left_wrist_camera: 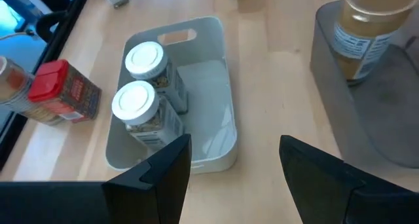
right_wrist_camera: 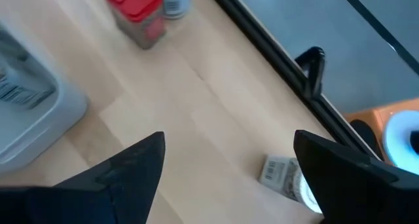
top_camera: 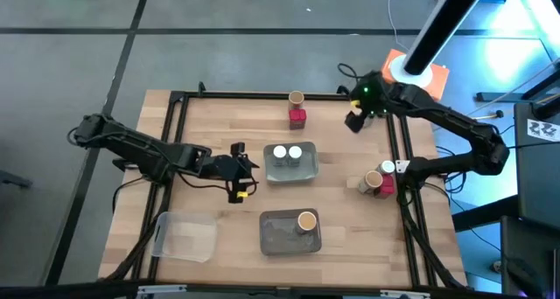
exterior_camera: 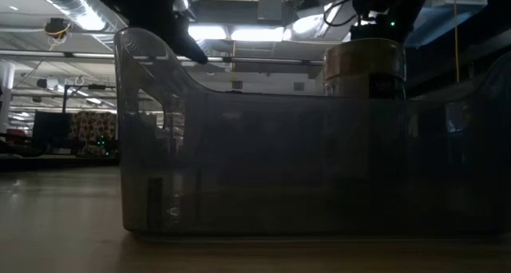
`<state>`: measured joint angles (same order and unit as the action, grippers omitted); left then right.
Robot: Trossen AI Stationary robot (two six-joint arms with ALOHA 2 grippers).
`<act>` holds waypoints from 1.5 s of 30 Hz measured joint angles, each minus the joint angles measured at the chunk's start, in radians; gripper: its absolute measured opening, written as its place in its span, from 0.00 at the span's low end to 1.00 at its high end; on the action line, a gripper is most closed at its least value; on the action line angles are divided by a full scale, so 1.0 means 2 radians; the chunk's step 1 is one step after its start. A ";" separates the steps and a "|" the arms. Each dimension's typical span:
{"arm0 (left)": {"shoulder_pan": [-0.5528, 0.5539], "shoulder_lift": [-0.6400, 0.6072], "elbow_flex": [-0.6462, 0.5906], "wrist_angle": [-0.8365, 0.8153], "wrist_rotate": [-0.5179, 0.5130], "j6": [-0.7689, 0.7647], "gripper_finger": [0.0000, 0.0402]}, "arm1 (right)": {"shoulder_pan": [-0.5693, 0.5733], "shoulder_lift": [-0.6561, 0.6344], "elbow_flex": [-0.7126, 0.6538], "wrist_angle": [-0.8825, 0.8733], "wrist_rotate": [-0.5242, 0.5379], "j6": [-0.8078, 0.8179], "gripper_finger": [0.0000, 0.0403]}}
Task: Sort spices by type
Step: Put the top golden seasoning bottle into the black bin
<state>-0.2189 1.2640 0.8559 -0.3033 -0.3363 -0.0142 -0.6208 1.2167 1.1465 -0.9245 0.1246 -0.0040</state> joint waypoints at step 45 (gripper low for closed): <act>0.368 0.208 0.193 0.123 0.122 0.116 0.72 | -0.007 0.003 -0.170 0.441 -0.072 -0.109 0.84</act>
<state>0.5177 1.6793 1.2427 -0.0568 -0.0919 0.2182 -0.6353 1.2233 0.8070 -0.0421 -0.0193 -0.2215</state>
